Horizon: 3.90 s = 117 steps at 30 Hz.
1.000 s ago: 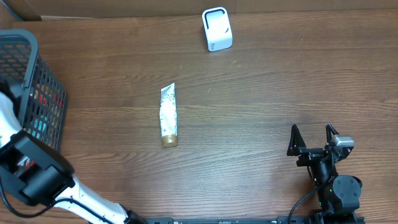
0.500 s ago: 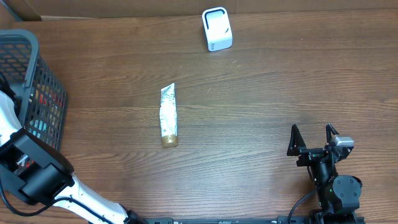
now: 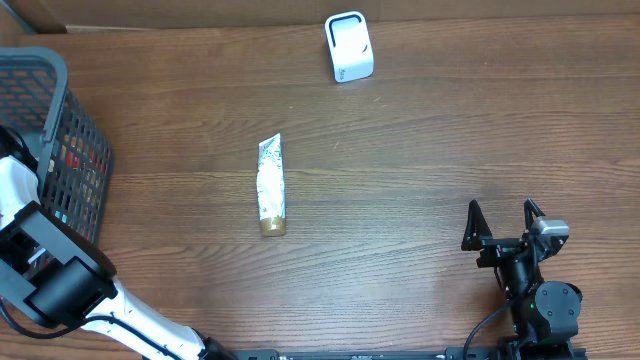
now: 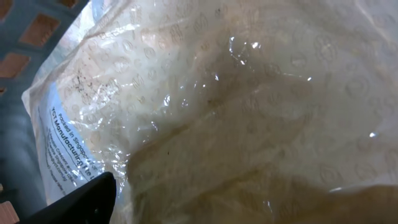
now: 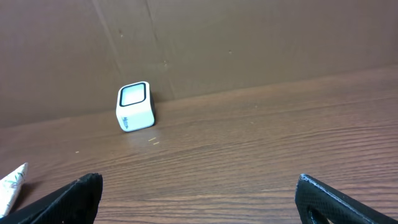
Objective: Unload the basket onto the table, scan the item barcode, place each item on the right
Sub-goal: 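Search the basket and grasp the green toilet tissue pack with left gripper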
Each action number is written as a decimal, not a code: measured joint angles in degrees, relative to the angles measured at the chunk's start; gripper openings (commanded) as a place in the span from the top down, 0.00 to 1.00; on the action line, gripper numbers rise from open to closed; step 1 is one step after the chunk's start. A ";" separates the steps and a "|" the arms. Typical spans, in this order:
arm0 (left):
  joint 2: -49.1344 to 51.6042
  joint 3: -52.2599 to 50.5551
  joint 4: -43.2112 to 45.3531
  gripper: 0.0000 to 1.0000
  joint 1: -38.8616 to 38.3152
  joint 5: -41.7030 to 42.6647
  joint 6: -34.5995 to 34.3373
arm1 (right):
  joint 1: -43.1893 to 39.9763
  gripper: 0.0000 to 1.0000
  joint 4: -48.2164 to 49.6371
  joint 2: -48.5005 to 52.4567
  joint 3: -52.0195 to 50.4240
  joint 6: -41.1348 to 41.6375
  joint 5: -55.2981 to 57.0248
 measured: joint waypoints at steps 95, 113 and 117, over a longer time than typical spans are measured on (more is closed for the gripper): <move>3.21 10.84 -14.62 0.42 0.22 19.26 -9.53 | 0.00 0.00 0.04 0.00 0.02 -0.02 0.00; 4.81 14.43 -13.07 0.39 0.22 14.58 -9.53 | 0.00 0.00 0.02 0.00 0.02 -0.02 0.00; 4.81 10.84 -9.73 0.42 0.22 13.27 -9.53 | 0.00 0.00 0.02 0.00 0.02 -0.02 0.00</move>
